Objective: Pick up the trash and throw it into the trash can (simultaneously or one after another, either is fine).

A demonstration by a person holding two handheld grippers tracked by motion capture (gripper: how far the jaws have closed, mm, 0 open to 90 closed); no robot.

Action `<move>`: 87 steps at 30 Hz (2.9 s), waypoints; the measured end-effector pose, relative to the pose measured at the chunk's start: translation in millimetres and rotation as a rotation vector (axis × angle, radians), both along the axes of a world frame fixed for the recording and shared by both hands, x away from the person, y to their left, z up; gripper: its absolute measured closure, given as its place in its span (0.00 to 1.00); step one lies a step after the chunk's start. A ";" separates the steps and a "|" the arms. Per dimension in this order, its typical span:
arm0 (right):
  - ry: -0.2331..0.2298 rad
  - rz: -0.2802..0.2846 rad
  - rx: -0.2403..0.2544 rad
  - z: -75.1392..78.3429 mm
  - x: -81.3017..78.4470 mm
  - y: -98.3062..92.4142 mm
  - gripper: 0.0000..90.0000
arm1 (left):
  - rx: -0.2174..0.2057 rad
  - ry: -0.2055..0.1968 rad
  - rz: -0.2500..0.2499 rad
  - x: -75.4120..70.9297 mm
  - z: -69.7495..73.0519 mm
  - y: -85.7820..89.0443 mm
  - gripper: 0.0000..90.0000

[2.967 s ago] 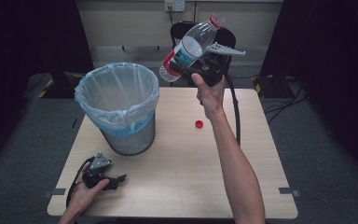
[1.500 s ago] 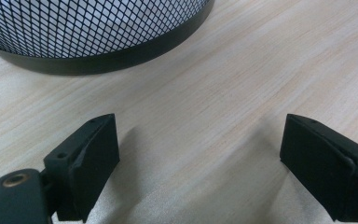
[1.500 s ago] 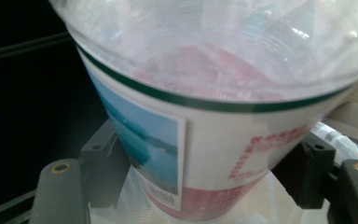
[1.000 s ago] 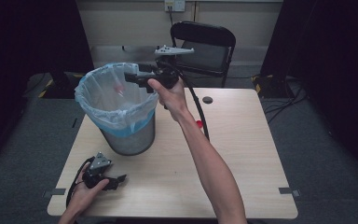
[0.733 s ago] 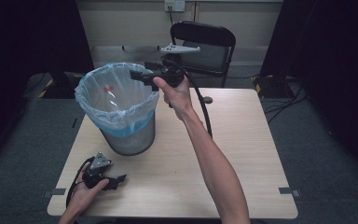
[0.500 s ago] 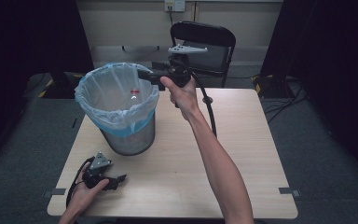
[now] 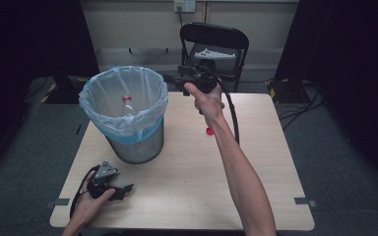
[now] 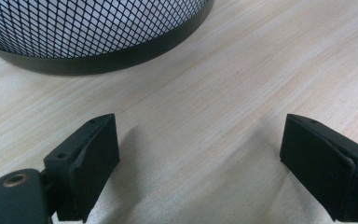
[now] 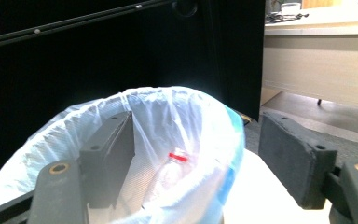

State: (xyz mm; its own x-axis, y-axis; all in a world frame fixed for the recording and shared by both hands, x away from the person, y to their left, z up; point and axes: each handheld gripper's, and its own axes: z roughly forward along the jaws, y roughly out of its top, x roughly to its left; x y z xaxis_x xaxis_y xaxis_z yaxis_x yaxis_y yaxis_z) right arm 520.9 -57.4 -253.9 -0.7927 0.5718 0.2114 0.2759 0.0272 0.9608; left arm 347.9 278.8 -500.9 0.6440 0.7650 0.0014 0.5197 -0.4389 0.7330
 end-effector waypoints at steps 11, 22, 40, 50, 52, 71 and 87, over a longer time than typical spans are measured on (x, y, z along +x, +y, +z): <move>0.034 -0.031 -0.076 -23.5 4.4 -25.4 0.26 | 0.000 0.000 0.000 0.0 0.0 0.0 0.12; 0.082 -0.071 -0.102 -61.4 0.0 -52.9 0.32 | -0.002 0.000 0.001 -0.1 -0.1 -0.2 0.12; 0.149 -0.097 -0.289 -126.2 -6.9 -70.8 0.47 | -0.004 0.001 0.000 0.0 -0.1 -0.2 0.12; 0.213 -0.151 -0.368 -160.0 2.2 -79.4 0.45 | -0.004 0.001 0.000 0.0 -0.1 -0.1 0.12; 0.246 -0.161 -0.384 -171.7 9.2 -82.4 0.44 | -0.004 0.001 0.000 0.0 -0.1 -0.2 0.12; 0.318 -0.246 -0.505 -224.3 37.2 -87.6 0.51 | -0.003 0.001 0.000 0.0 -0.1 -0.1 0.12; 0.312 -0.266 -0.589 -233.2 39.2 -83.9 0.63 | -0.003 0.001 0.001 0.0 -0.1 -0.2 0.12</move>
State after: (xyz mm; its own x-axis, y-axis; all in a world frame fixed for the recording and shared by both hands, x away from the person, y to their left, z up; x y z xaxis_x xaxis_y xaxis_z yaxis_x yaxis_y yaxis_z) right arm 560.1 -141.3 -487.1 -0.5634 0.8262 0.0023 0.6051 0.4107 0.6820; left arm 347.8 278.6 -501.0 0.6433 0.7656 -0.0014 0.5207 -0.4362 0.7339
